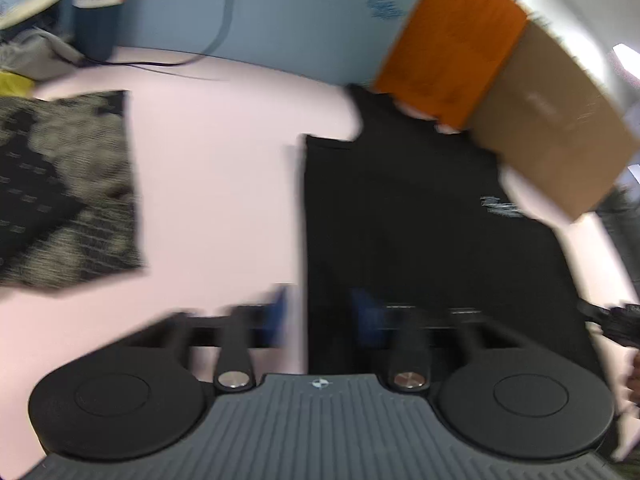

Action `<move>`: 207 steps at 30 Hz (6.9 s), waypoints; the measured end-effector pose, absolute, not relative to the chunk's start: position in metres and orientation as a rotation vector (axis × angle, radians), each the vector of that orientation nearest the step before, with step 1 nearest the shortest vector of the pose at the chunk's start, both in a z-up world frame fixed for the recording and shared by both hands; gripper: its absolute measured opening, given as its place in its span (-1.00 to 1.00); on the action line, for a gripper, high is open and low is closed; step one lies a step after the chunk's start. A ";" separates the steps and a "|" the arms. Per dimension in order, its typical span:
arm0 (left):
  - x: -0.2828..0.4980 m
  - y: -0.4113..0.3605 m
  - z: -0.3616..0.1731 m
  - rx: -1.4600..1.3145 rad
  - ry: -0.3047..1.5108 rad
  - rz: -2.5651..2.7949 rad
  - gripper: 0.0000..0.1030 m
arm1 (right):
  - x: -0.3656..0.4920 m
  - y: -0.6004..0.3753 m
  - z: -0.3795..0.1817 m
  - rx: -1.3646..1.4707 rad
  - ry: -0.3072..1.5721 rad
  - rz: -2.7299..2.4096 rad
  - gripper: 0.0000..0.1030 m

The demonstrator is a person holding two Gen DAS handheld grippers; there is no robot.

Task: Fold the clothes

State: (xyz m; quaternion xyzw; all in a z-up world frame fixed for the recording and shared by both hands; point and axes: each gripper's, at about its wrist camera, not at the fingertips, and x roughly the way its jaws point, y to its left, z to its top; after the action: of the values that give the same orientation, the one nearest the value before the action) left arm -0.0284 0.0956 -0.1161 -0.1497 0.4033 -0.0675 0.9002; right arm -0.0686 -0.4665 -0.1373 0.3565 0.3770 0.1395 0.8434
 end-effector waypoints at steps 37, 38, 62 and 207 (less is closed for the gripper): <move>-0.164 0.131 -0.099 -0.370 1.050 -0.255 -0.57 | -0.233 -0.485 -0.117 0.828 0.975 0.282 -0.82; -0.167 0.132 -0.100 -0.391 1.050 -0.262 -0.44 | -0.237 -0.485 -0.116 0.853 0.962 0.296 -0.51; -0.192 0.102 -0.098 -0.189 0.901 -0.316 0.38 | -0.233 -0.467 -0.087 0.976 0.844 0.412 -0.91; -0.157 0.058 -0.099 0.009 1.140 -0.133 0.98 | -0.175 -0.469 -0.115 0.608 0.993 0.864 1.00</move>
State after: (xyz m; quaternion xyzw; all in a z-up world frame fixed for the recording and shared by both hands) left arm -0.1567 0.0581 -0.0991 0.0042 0.5392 -0.0628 0.8399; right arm -0.1747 -0.4695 -0.1146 0.2779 0.4542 0.3953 0.7485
